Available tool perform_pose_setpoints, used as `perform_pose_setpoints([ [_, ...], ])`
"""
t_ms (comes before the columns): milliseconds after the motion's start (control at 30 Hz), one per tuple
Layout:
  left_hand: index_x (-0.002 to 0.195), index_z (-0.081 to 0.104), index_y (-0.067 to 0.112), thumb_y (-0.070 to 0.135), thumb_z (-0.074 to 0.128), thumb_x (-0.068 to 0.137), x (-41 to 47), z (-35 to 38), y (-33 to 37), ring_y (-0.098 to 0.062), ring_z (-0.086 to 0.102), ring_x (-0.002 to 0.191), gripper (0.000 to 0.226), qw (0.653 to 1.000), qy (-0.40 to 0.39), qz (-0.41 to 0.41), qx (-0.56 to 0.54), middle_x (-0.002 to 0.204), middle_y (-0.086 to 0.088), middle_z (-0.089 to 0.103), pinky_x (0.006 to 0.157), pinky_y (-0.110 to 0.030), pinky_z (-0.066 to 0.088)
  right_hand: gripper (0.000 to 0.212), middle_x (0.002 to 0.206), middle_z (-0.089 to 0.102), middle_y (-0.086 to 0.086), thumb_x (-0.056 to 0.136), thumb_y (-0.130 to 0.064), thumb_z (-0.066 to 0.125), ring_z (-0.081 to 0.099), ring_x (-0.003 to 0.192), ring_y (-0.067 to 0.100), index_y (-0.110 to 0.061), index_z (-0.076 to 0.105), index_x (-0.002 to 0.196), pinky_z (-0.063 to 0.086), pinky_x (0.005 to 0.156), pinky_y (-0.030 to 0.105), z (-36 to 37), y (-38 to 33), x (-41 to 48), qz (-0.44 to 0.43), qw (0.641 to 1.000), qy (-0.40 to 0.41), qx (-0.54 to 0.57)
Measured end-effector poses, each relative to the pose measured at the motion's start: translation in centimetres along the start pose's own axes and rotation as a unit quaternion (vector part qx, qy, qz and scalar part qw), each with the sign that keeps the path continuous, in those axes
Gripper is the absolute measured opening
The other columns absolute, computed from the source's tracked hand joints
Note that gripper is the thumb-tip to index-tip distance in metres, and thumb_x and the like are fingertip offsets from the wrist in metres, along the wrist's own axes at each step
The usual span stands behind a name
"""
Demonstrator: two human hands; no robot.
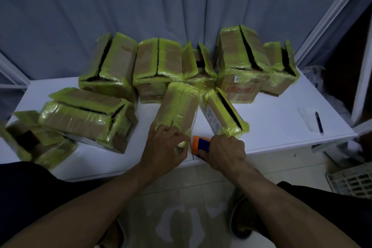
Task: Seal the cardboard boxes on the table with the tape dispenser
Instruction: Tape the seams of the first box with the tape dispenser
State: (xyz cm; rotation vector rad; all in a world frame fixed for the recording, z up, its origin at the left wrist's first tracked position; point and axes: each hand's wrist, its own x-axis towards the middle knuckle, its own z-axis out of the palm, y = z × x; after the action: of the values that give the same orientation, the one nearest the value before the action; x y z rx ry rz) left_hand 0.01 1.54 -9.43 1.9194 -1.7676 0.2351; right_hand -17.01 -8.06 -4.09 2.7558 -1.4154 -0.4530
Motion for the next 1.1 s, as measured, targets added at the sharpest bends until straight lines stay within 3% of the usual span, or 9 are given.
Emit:
perform_pose_setpoints([
  [133, 0.115, 0.066, 0.035, 0.080, 0.059, 0.073, 0.4, -0.8, 0.5, -0.020, 0.050, 0.108, 0.062, 0.997, -0.023, -0.079, 0.002, 0.108, 0.006, 0.056, 0.106, -0.057, 0.034, 0.072, 0.115, 0.068, 0.005, 0.090, -0.079, 0.048, 0.068, 0.107, 0.026, -0.015, 0.062, 0.117, 0.042, 0.075, 0.033, -0.9, 1.1, -0.4, 0.037, 0.999, 0.002, 0.039],
  [200, 0.126, 0.061, 0.041, 0.089, 0.053, 0.066, 0.5, -0.3, 0.3, -0.024, 0.038, 0.127, 0.077, 0.989, -0.042, -0.138, 0.014, 0.128, 0.001, 0.049, 0.108, -0.063, 0.030, 0.074, 0.112, 0.069, 0.005, 0.087, -0.082, 0.049, 0.068, 0.104, 0.026, -0.015, 0.063, 0.113, 0.041, 0.073, 0.032, -1.4, 1.4, -0.9, 0.054, 0.997, 0.014, 0.052],
  [267, 0.149, 0.035, 0.039, 0.090, 0.050, 0.068, 0.6, 0.0, 0.2, -0.032, 0.011, 0.148, 0.097, 0.976, -0.094, -0.196, 0.026, 0.158, -0.009, 0.022, 0.116, -0.064, 0.018, 0.075, 0.110, 0.069, 0.004, 0.084, -0.085, 0.049, 0.068, 0.103, 0.025, -0.015, 0.062, 0.110, 0.040, 0.072, 0.032, -1.8, 1.8, -1.4, 0.068, 0.995, 0.019, 0.068],
  [333, 0.157, 0.007, 0.032, 0.081, 0.058, 0.071, 0.7, 0.4, 0.3, -0.031, -0.012, 0.150, 0.112, 0.955, -0.146, -0.256, -0.021, 0.164, -0.013, -0.005, 0.122, -0.055, 0.005, 0.079, 0.109, 0.069, 0.004, 0.081, -0.088, 0.050, 0.068, 0.102, 0.026, -0.016, 0.063, 0.110, 0.041, 0.072, 0.032, -2.3, 2.1, -1.9, 0.076, 0.994, 0.022, 0.080],
  [400, 0.157, 0.003, 0.030, 0.072, 0.071, 0.063, 0.6, -0.1, 0.7, -0.031, -0.003, 0.150, 0.123, 0.938, -0.151, -0.299, -0.087, 0.163, -0.010, -0.001, 0.118, -0.048, 0.018, 0.079, 0.105, 0.068, 0.003, 0.078, -0.090, 0.050, 0.066, 0.096, 0.026, -0.017, 0.062, 0.105, 0.042, 0.071, 0.032, -3.0, 2.5, -2.4, 0.079, 0.992, 0.017, 0.097],
  [533, 0.148, 0.023, 0.035, 0.064, 0.077, 0.045, -0.4, -1.6, 0.2, -0.026, 0.029, 0.137, 0.120, 0.947, -0.125, -0.276, -0.111, 0.148, 0.001, 0.028, 0.105, -0.039, 0.037, 0.076, 0.078, 0.054, -0.002, 0.074, -0.092, 0.050, 0.056, 0.077, 0.024, -0.017, 0.051, 0.079, 0.043, 0.068, 0.032, -5.4, 3.7, -3.7, 0.080, 0.986, 0.018, 0.145],
  [700, 0.126, 0.055, 0.036, 0.046, 0.082, 0.050, -0.5, -4.7, -0.8, -0.013, 0.061, 0.108, 0.081, 0.930, -0.075, -0.247, -0.263, 0.121, 0.007, 0.061, 0.087, -0.041, 0.055, 0.079, 0.077, 0.059, 0.002, 0.071, -0.094, 0.051, 0.062, 0.072, 0.022, -0.015, 0.056, 0.076, 0.050, 0.064, 0.035, -8.0, 4.6, -5.1, 0.085, 0.958, 0.068, 0.264],
  [933, 0.133, 0.057, 0.033, 0.041, 0.075, 0.052, -0.3, -13.1, -0.6, -0.005, 0.061, 0.110, 0.083, 0.894, 0.084, -0.262, -0.354, 0.124, 0.006, 0.063, 0.092, -0.027, 0.053, 0.075, 0.067, 0.068, 0.005, 0.073, -0.085, 0.063, 0.066, 0.059, 0.015, -0.011, 0.063, 0.070, 0.045, 0.055, 0.027, -12.1, 1.2, -4.9, 0.022, 0.877, 0.104, 0.468],
  [1100, 0.137, 0.052, 0.038, 0.053, 0.073, 0.048, 0.6, -20.0, -3.8, -0.012, 0.052, 0.122, 0.093, 0.903, 0.186, -0.321, -0.217, 0.140, 0.006, 0.048, 0.104, -0.035, 0.045, 0.060, 0.049, 0.057, -0.005, 0.081, -0.073, 0.068, 0.053, 0.043, 0.007, -0.018, 0.055, 0.059, 0.036, 0.043, 0.016, -15.3, -3.9, -3.2, -0.036, 0.775, 0.103, 0.622],
])
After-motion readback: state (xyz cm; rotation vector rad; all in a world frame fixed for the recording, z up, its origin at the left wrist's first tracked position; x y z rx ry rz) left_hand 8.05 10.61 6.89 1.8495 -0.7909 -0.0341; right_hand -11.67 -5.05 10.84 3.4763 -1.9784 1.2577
